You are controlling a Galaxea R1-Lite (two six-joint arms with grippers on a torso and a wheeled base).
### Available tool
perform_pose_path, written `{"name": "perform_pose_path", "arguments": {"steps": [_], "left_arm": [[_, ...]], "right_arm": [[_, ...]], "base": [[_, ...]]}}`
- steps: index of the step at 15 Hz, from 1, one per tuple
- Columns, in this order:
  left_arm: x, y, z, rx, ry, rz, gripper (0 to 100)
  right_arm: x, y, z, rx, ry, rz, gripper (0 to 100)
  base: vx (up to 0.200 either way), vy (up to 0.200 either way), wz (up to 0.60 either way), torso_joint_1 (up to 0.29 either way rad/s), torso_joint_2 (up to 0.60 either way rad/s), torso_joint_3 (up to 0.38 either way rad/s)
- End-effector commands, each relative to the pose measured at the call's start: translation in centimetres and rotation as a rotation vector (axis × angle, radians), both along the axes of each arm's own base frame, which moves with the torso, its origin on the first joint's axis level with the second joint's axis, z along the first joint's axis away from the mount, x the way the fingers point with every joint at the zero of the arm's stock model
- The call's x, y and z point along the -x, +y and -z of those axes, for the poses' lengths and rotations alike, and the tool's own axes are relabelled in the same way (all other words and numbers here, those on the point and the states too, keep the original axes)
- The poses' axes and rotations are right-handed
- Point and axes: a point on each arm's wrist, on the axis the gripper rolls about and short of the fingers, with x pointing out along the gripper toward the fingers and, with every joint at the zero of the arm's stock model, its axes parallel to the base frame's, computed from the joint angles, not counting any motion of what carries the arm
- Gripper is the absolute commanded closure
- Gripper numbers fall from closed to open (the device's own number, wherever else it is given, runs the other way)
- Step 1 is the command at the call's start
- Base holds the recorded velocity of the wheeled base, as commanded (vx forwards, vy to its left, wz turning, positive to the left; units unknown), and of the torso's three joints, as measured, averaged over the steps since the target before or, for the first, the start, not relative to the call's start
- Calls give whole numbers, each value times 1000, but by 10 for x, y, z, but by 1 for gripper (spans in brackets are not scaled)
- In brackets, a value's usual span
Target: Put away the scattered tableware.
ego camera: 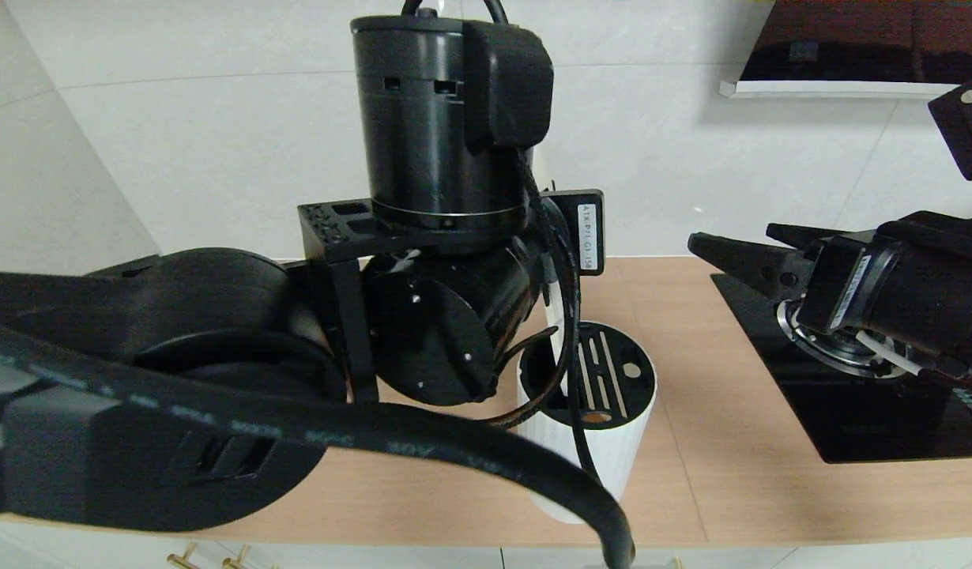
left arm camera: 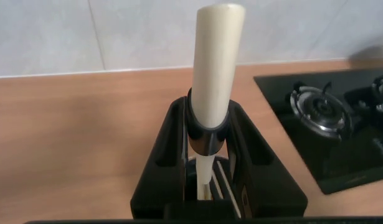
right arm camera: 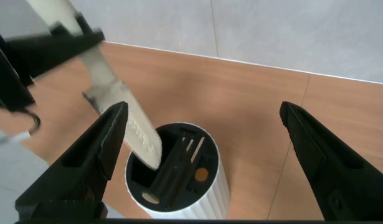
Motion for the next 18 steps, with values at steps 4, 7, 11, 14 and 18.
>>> {"name": "perform_pose_path", "arguments": {"steps": [4, 7, 11, 14, 18], "left_arm": [[-1, -8, 16, -39, 31, 6, 100], [-3, -18, 29, -64, 52, 18, 100], [-4, -27, 45, -104, 78, 28, 100], [-7, -32, 58, -114, 106, 25, 100], [-9, -36, 85, -156, 159, 20, 100]], "right_arm": [[-2, 1, 2, 6, 8, 0, 0], [-3, 2, 4, 10, 13, 0, 0], [-3, 2, 4, 10, 14, 0, 0], [-3, 2, 4, 10, 14, 0, 0], [-5, 4, 6, 17, 22, 0, 0]], "base": [[0, 0, 0, 0, 0, 0], [0, 0, 0, 0, 0, 0], [0, 0, 0, 0, 0, 0], [0, 0, 0, 0, 0, 0], [0, 0, 0, 0, 0, 0]]}}
